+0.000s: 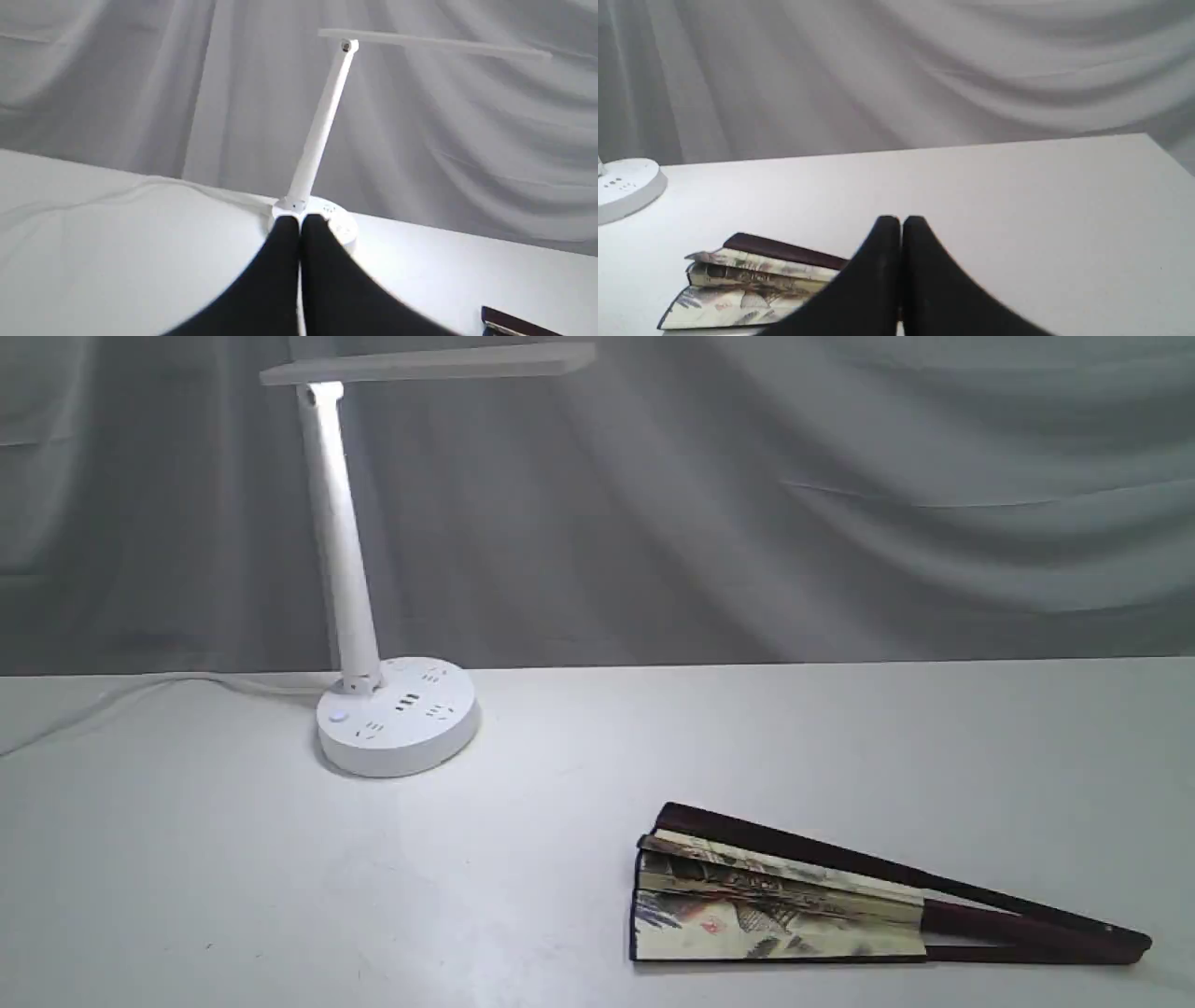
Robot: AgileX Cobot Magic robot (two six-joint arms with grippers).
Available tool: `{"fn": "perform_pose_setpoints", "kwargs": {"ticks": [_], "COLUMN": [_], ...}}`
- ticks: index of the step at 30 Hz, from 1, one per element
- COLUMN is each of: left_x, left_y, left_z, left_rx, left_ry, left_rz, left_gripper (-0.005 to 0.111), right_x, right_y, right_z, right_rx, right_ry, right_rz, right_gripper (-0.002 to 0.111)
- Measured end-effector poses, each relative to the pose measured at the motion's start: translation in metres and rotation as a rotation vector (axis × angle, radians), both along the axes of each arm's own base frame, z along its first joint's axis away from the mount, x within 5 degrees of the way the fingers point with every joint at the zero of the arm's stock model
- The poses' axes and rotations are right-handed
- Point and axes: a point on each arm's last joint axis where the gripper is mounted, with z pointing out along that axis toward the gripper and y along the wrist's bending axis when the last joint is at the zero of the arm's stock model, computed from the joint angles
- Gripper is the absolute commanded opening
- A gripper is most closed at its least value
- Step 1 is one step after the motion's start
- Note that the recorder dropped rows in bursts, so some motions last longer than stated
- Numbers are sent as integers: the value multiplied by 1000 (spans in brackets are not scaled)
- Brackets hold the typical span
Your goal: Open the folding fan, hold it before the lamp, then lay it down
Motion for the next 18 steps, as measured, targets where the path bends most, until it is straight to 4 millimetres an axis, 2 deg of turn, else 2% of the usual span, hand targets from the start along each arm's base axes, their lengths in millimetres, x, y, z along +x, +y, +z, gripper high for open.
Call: {"fn": "perform_pose_setpoints", "kwargs": {"ticks": [5,10,15,18], "left_x": [17,32,46,58], "left_y": [0,-1,-2,-2], "left_z": [-5,-10,0,6], "left_rx": [-14,-17,-7,15], "left_ry": [104,211,321,377], "left_rz": [-5,-7,-25,-36], "left_gripper": [0,0,0,0], "right_x": [13,25,42,54], "right_y": [-2,-4,-8,-11], "right_z": [-5,8,23,23], "right_rx": [27,37,38,43], "right_ry": [99,171,214,238], "right_rz": [2,11,16,11], "right_gripper": [0,0,0,0]}}
